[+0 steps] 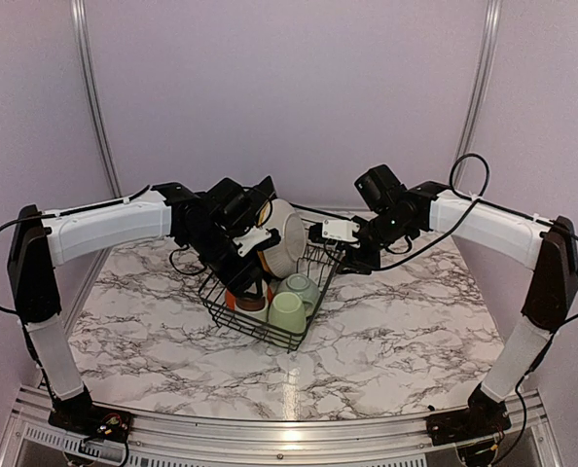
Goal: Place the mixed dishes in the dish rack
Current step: Place the upside down cup on the dish rack, then reset both arms
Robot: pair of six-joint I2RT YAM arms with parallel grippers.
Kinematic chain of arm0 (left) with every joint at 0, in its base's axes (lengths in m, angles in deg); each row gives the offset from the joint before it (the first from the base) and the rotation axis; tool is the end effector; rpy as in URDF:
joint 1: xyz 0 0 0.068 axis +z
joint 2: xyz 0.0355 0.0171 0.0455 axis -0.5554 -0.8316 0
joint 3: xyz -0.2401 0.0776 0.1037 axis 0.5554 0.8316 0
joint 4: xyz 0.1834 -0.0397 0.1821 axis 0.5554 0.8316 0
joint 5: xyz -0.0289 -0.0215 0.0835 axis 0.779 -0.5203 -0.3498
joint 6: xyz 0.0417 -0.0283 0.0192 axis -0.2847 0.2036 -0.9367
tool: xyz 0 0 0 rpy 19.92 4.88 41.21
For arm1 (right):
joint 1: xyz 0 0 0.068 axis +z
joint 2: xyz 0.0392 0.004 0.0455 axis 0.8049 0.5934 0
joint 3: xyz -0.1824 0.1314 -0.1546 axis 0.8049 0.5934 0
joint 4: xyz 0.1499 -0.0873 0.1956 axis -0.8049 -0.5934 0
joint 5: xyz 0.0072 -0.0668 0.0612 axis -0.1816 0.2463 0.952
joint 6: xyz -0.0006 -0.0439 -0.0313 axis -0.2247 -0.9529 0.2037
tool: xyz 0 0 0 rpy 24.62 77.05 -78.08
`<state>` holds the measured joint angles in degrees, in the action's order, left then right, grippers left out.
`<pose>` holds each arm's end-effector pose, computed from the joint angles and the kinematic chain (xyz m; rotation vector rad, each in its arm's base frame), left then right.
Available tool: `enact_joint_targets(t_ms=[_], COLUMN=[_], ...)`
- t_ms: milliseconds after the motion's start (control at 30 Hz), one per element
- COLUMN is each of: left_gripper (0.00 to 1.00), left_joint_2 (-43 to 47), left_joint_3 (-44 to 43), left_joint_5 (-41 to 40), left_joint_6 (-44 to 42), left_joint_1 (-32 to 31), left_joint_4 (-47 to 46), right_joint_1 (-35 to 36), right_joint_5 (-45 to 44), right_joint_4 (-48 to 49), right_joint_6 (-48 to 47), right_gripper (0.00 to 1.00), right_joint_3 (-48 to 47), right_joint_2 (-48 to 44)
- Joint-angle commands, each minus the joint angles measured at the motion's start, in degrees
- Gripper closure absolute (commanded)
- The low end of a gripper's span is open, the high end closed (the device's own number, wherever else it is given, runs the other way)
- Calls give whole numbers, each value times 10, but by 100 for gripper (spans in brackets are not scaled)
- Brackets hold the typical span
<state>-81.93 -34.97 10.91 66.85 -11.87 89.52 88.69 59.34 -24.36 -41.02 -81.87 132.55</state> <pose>0.2632 -0.2790 0.2649 1.2966 2.4736 -0.4533 0.2922 0.2138 0.2849 -1.7606 1.8426 0.1541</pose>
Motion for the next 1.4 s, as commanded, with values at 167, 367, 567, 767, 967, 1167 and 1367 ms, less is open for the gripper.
enact_joint_targets(t_ms=[167,367,567,767,967,1167,1367], left_gripper=[39,27,1,1,1,1,1], left_joint_2=[-11,22,33,46,87,149,195], left_joint_3=[17,10,7,-8,-40,1,74], left_joint_5=[-54,-79,-103,-103,-61,-216,-275], left_joint_6=[0,2,3,3,-8,6,92], left_joint_1=[-6,-8,-11,-12,-12,0,108], left_joint_4=[34,23,16,11,1,-95,-204], right_joint_1=[-5,-5,-5,-5,-5,-74,-237], right_joint_5=[5,-4,-4,-6,-28,-56,-7], right_joint_4=[-16,-14,-17,-19,-17,63,183], right_joint_6=[14,15,16,17,19,99,247], right_gripper=[42,42,42,42,42,34,2], right_joint_3=[-32,-31,-36,-37,-39,-60,-41], right_joint_2=[12,12,16,14,9,-23,-67])
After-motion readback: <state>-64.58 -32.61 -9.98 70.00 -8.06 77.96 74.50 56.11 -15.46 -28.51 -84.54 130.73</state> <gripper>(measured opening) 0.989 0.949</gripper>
